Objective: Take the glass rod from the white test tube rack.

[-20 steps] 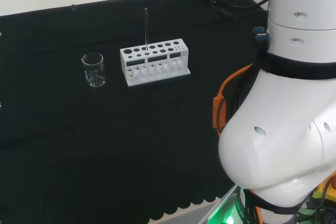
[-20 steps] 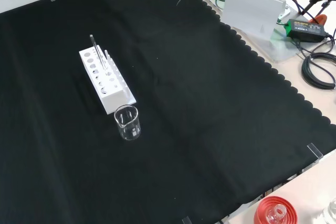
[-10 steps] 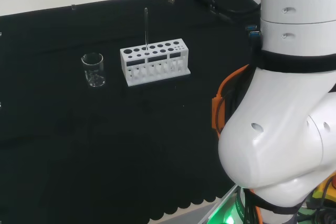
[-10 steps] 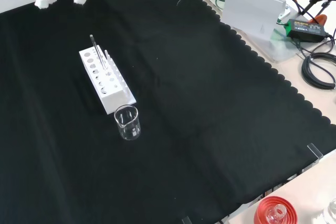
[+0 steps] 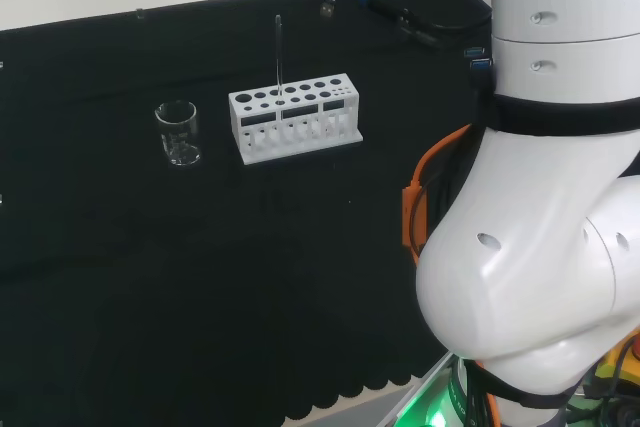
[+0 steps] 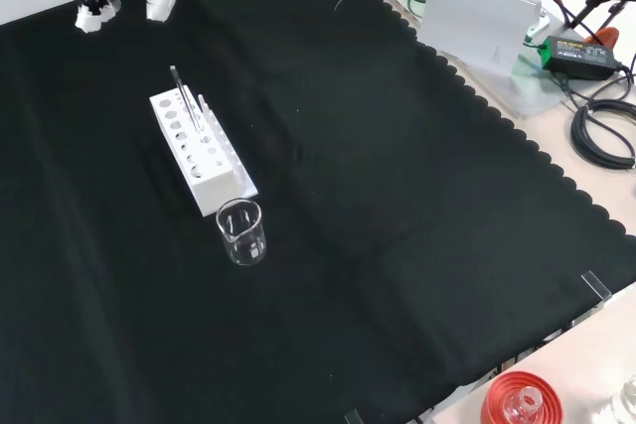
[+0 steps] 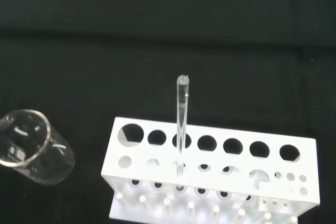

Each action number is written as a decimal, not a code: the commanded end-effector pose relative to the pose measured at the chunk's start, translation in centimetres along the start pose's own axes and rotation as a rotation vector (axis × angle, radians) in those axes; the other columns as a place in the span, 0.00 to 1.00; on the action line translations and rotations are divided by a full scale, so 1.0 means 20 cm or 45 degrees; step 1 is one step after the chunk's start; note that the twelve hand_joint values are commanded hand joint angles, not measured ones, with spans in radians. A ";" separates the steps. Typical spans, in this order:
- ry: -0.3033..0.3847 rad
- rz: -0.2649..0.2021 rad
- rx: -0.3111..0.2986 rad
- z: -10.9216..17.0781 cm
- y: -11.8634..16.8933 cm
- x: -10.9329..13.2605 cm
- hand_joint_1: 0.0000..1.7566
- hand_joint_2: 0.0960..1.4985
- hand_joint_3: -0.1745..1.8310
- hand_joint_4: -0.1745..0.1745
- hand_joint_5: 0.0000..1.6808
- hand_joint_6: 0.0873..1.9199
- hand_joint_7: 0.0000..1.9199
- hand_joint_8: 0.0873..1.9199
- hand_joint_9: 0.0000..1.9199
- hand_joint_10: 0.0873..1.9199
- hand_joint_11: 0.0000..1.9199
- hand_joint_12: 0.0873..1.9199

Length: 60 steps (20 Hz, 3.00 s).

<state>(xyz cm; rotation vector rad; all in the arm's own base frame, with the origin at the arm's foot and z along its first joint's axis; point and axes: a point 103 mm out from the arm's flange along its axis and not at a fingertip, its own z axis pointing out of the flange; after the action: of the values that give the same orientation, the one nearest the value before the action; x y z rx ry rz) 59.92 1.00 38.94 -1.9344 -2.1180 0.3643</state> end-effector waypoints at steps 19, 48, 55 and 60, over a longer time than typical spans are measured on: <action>0.002 -0.020 0.049 0.22 -0.10 0.01 0.40 0.71 0.00 0.40 0.30 0.00 0.32 0.36 0.41 0.38 0.32 0.68; -0.051 -0.027 0.139 0.43 0.04 -0.01 0.33 0.67 0.00 0.42 0.33 0.00 0.25 0.41 0.39 0.39 0.32 0.68; -0.045 -0.031 0.148 0.46 0.04 -0.04 0.32 0.66 0.00 0.42 0.32 0.00 0.23 0.42 0.37 0.41 0.32 0.69; -0.053 -0.037 0.169 0.54 0.08 -0.04 0.32 0.66 0.00 0.42 0.33 0.01 0.24 0.42 0.37 0.41 0.33 0.69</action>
<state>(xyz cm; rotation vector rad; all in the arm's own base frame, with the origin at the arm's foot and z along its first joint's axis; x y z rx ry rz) 57.63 0.16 29.56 -1.8451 -2.0892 0.5140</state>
